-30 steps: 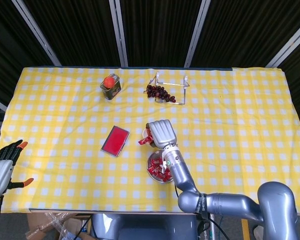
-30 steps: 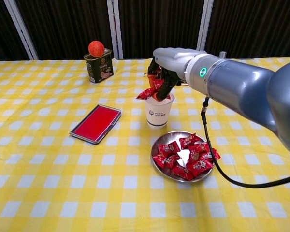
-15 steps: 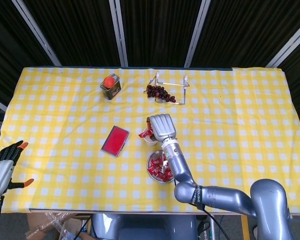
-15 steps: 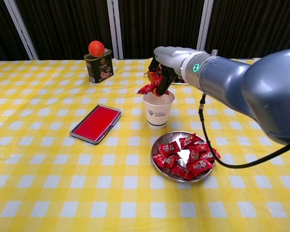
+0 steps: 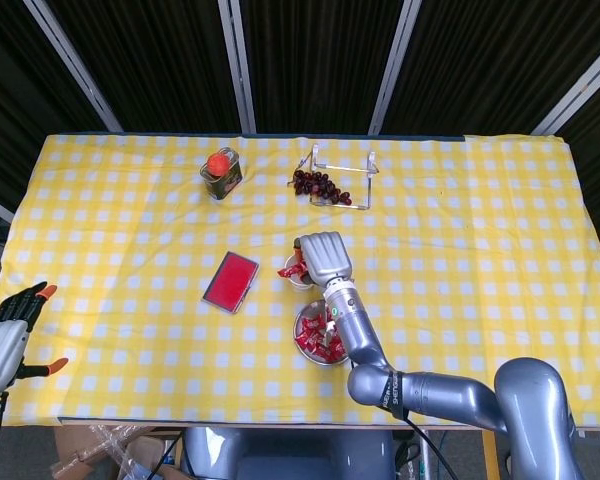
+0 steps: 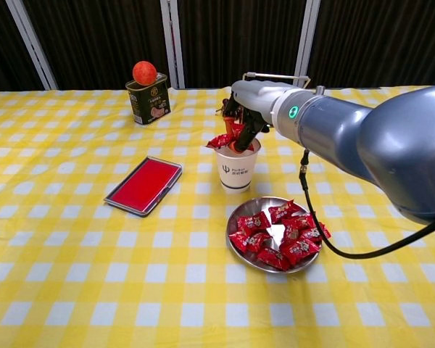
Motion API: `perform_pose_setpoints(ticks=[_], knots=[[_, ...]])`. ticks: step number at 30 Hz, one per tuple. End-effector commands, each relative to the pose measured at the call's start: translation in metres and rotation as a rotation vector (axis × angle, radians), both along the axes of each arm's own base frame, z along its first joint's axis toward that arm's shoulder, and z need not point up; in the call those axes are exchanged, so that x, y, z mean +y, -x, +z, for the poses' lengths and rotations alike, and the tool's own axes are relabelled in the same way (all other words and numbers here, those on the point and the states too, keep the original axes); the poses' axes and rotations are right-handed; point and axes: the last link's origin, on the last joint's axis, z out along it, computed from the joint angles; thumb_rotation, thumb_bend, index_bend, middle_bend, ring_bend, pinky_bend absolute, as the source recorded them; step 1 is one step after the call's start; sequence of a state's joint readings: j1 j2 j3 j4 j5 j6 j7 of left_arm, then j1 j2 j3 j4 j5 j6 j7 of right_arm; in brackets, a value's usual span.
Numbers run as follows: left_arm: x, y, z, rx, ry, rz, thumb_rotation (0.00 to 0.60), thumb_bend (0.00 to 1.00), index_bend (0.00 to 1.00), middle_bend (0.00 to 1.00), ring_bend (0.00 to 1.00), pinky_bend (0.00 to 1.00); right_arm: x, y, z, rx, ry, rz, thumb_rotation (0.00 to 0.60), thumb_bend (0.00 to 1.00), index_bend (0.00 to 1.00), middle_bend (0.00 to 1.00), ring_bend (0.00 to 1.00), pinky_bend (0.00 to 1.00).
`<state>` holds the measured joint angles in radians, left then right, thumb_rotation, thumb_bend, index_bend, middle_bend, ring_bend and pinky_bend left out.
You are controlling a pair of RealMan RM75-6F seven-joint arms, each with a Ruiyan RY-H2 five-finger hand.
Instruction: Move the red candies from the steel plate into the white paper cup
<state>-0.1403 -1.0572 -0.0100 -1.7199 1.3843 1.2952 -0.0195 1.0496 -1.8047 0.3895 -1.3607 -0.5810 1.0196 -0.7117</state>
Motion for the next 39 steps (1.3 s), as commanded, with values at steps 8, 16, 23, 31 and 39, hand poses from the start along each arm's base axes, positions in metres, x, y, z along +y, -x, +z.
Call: perform_pose_setpoints(ticks=[8,16,23,31,39], knots=[[0.0001,-0.0003,-0.0003,0.000,0.003,0.003,0.600,0.04,0.00,0.00,0.00,0.00,0.0007,0.0036,0.0011,0.001,-0.003,-0.008,0.600,0.53,0.58,0.81,0.84,0.92],[0.0001,-0.0004,-0.0001,-0.003,0.003,0.005,0.600,0.04,0.00,0.00,0.00,0.00,0.0022,0.0024,0.0026,0.006,-0.009,-0.006,0.600,0.53,0.48,0.81,0.84,0.92],[0.0000,-0.0003,0.0002,-0.005,0.003,0.007,0.600,0.04,0.00,0.00,0.00,0.00,0.0030,0.0038,0.0021,0.013,-0.013,-0.011,0.600,0.53,0.46,0.81,0.84,0.92],[0.0002,-0.0003,0.0000,-0.008,0.005,0.008,0.600,0.04,0.00,0.00,0.00,0.00,0.0031,0.0084,0.0004,0.037,-0.030,-0.026,0.600,0.53,0.46,0.81,0.84,0.92],[0.0003,-0.0006,-0.0002,-0.009,0.007,0.008,0.600,0.04,0.00,0.00,0.00,0.00,0.0032,0.0066,0.0014,0.032,-0.033,-0.019,0.600,0.51,0.37,0.81,0.84,0.92]])
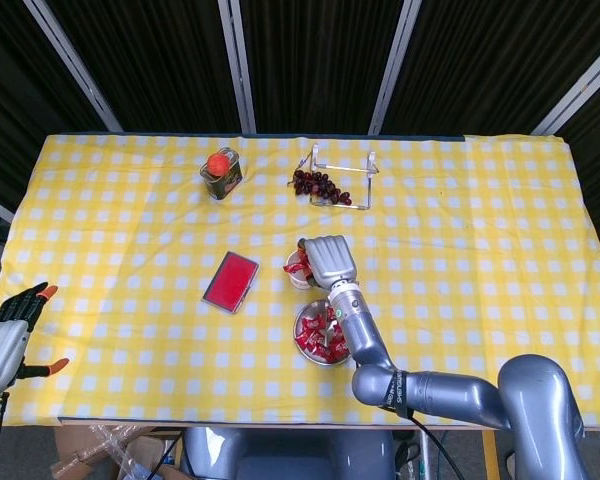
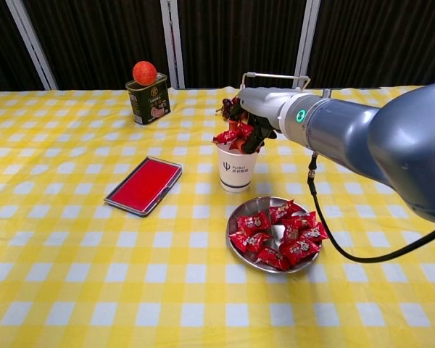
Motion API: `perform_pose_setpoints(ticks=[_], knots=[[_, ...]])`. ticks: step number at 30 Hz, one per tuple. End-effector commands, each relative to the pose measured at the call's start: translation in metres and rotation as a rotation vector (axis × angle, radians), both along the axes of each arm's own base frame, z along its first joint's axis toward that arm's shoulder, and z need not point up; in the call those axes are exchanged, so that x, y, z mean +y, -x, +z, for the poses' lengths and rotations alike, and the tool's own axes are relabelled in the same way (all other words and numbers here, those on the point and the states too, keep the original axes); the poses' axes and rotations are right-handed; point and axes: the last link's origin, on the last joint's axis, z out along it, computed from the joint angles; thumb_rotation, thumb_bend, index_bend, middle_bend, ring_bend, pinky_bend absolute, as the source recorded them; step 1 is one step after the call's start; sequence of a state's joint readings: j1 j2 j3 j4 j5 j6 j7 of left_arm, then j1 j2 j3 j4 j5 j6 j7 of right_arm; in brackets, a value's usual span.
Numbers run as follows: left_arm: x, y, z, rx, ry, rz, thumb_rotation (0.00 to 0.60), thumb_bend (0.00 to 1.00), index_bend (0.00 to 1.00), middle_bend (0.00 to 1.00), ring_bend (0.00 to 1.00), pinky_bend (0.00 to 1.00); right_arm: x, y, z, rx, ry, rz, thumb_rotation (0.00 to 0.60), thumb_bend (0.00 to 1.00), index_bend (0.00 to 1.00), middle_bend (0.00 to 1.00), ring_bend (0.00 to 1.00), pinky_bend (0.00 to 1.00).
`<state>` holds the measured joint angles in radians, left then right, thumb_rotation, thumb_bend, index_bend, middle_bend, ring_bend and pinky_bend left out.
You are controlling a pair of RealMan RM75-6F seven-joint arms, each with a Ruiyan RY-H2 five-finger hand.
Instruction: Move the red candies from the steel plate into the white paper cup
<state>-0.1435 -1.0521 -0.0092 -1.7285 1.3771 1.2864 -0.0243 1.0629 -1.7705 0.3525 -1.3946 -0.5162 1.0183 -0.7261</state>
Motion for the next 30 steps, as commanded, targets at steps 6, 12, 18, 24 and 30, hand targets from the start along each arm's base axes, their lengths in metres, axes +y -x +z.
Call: perform_pose_setpoints(ticks=[6,12,18,24,30], knots=[[-0.0001,-0.0002,0.0004,-0.002,0.000,-0.001,0.600,0.04,0.00,0.00,0.00,0.00,0.0014,-0.0031,0.0033,-0.008,0.008,0.010,0.600,0.49,0.32,0.81,0.84,0.92],[-0.0002,-0.0003,0.0005,-0.002,0.000,-0.003,0.600,0.04,0.00,0.00,0.00,0.00,0.0020,-0.0055,0.0072,-0.009,0.018,0.018,0.600,0.49,0.31,0.81,0.84,0.92],[-0.0004,-0.0005,0.0003,-0.004,0.000,-0.003,0.600,0.04,0.00,0.00,0.00,0.00,0.0011,-0.0044,0.0091,0.003,0.025,0.018,0.600,0.49,0.31,0.81,0.84,0.92],[-0.0005,-0.0005,0.0004,-0.003,-0.001,-0.004,0.600,0.04,0.00,0.00,0.00,0.00,0.0014,-0.0042,0.0090,0.010,0.023,0.021,0.600,0.49,0.28,0.81,0.84,0.92],[-0.0003,-0.0006,0.0002,-0.005,0.000,-0.002,0.600,0.04,0.00,0.00,0.00,0.00,0.0004,-0.0083,0.0094,0.017,0.033,0.038,0.600,0.49,0.27,0.81,0.84,0.92]])
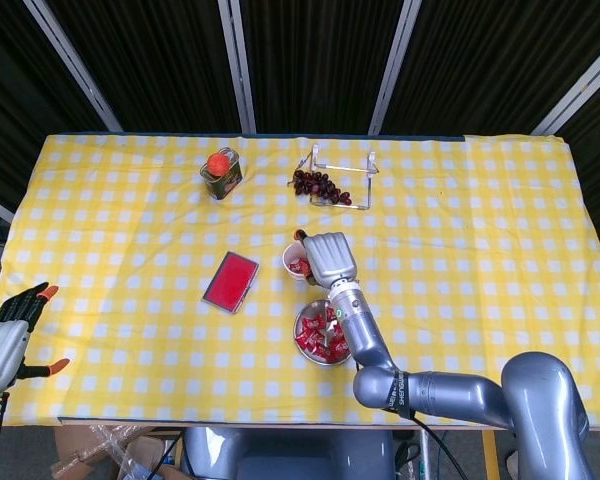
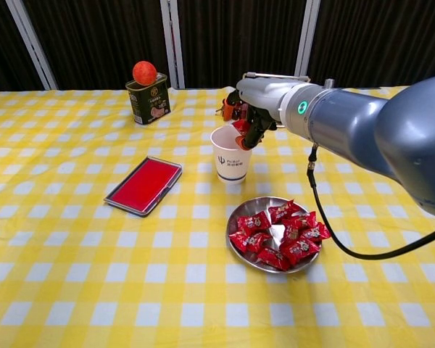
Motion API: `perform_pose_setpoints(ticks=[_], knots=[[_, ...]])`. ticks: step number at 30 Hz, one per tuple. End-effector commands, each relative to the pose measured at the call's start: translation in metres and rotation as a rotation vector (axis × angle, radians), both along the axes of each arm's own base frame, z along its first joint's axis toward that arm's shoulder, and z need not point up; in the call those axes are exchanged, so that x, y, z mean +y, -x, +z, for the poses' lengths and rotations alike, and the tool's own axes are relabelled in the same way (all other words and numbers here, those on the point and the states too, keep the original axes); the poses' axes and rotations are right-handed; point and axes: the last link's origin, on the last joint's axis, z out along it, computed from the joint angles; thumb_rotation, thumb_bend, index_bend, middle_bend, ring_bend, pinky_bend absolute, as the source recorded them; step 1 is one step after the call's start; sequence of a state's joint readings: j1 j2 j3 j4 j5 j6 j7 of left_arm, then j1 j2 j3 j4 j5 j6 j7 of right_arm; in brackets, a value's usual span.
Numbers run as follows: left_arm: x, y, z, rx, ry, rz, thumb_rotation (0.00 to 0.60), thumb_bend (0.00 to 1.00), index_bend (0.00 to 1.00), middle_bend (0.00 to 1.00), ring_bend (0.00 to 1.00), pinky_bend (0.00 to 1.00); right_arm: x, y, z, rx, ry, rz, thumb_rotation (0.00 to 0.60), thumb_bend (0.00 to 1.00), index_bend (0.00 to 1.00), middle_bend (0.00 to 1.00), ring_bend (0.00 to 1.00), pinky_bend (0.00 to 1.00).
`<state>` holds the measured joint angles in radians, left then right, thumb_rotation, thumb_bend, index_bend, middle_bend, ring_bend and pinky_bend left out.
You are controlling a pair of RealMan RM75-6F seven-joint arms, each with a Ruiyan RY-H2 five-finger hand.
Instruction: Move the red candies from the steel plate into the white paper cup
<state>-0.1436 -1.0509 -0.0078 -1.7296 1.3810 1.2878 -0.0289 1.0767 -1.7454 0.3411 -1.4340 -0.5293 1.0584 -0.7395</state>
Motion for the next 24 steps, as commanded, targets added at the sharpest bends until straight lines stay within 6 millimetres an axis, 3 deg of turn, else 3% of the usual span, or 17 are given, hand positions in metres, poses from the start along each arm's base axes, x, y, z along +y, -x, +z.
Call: perform_pose_setpoints(ticks=[1,11,16,24], knots=[[0.000,0.000,0.000,-0.001,-0.001,0.001,0.600,0.04,0.00,0.00,0.00,0.00,-0.001,-0.003,0.000,0.000,0.006,0.006,0.600,0.49,0.27,0.81,0.84,0.92],[0.001,0.001,0.001,-0.004,-0.002,0.004,0.600,0.04,0.00,0.00,0.00,0.00,-0.007,-0.015,-0.003,-0.002,0.024,0.026,0.600,0.49,0.27,0.81,0.84,0.92],[0.001,0.001,0.001,-0.007,0.000,0.006,0.600,0.04,0.00,0.00,0.00,0.00,-0.010,-0.014,-0.007,0.021,0.031,0.033,0.600,0.42,0.17,0.81,0.83,0.92],[0.001,0.000,0.001,-0.008,0.001,0.005,0.600,0.04,0.00,0.00,0.00,0.00,-0.012,-0.013,-0.008,0.024,0.047,0.036,0.600,0.40,0.15,0.81,0.82,0.92]])
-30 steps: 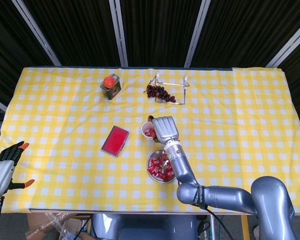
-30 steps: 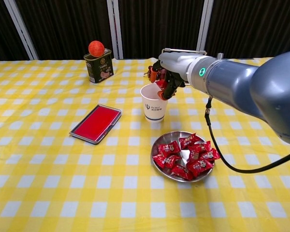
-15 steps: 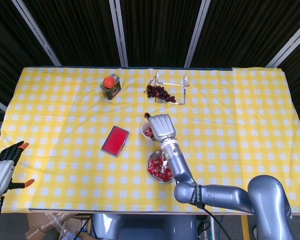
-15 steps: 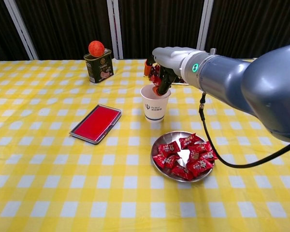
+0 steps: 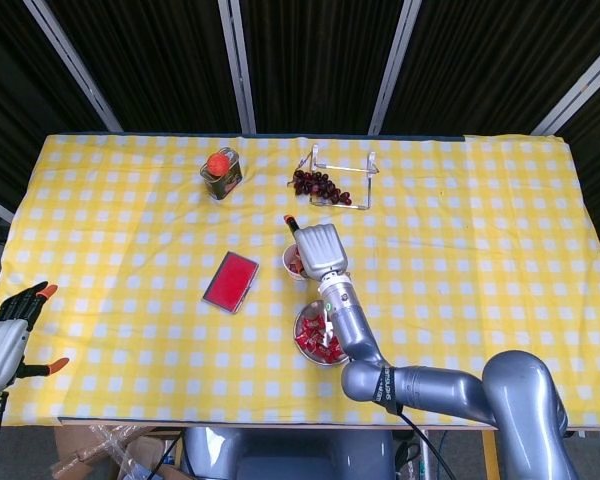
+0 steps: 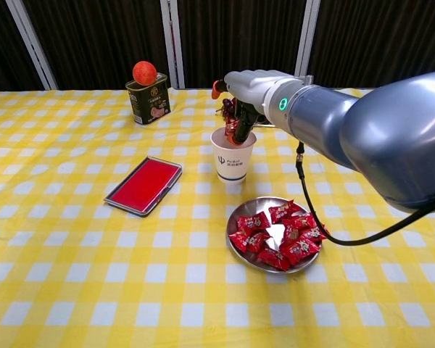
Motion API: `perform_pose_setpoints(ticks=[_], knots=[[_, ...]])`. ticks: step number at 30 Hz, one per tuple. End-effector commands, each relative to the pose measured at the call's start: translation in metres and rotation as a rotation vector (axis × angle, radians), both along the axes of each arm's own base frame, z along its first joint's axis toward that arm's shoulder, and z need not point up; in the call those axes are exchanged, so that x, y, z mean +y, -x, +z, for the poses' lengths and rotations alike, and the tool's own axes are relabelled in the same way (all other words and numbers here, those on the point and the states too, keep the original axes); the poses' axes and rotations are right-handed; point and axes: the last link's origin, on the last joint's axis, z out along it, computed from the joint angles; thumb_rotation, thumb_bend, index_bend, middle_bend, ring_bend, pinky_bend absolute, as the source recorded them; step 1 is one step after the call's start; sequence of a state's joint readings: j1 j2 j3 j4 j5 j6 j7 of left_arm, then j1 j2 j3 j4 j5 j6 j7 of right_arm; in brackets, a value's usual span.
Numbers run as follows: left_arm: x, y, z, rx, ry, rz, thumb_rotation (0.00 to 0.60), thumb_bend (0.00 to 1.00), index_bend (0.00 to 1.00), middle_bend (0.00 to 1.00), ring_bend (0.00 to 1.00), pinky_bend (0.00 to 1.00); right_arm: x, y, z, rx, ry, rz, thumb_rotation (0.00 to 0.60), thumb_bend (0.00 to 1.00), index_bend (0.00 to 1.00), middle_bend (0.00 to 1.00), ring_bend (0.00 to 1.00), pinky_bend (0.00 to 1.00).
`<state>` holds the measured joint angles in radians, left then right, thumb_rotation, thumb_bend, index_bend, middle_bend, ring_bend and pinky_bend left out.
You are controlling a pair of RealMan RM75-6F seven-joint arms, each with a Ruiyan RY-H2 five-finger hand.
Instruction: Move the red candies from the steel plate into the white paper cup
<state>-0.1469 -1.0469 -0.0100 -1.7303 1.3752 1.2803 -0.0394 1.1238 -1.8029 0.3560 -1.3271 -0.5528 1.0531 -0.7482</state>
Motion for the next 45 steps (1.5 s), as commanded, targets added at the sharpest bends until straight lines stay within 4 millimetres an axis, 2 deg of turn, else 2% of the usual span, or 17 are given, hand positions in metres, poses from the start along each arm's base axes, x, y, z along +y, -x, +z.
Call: perform_pose_setpoints(ticks=[1,19,24,30,34,37,45], knots=[[0.000,0.000,0.000,0.000,0.000,0.000,0.600,0.04,0.00,0.00,0.00,0.00,0.000,0.000,0.001,-0.001,0.003,0.002,0.600,0.40,0.15,0.81,0.82,0.92],[-0.001,-0.001,0.000,0.003,-0.005,-0.011,0.600,0.04,0.00,0.00,0.00,0.00,0.007,0.001,0.009,0.005,0.029,0.024,0.600,0.35,0.10,0.78,0.75,0.92],[-0.001,-0.001,0.000,0.002,-0.006,-0.009,0.600,0.04,0.00,0.00,0.00,0.00,0.015,-0.001,0.012,-0.008,0.019,0.040,0.600,0.35,0.10,0.78,0.75,0.92],[-0.001,-0.001,0.000,0.001,-0.003,-0.013,0.600,0.04,0.00,0.00,0.00,0.00,0.043,-0.001,0.027,-0.037,-0.015,0.099,0.600,0.35,0.10,0.78,0.75,0.92],[-0.001,-0.002,0.000,0.002,-0.005,-0.021,0.600,0.04,0.00,0.00,0.00,0.00,0.070,0.008,0.033,-0.030,-0.069,0.111,0.600,0.35,0.10,0.78,0.75,0.92],[-0.002,-0.002,0.000,-0.001,-0.005,-0.024,0.600,0.04,0.00,0.00,0.00,0.00,0.091,0.022,0.036,-0.002,-0.114,0.096,0.600,0.35,0.10,0.78,0.75,0.92],[-0.005,-0.003,0.001,0.008,-0.017,-0.042,0.600,0.04,0.00,0.00,0.00,0.00,0.130,0.066,0.029,0.094,-0.194,-0.010,0.600,0.35,0.10,0.78,0.75,0.92]])
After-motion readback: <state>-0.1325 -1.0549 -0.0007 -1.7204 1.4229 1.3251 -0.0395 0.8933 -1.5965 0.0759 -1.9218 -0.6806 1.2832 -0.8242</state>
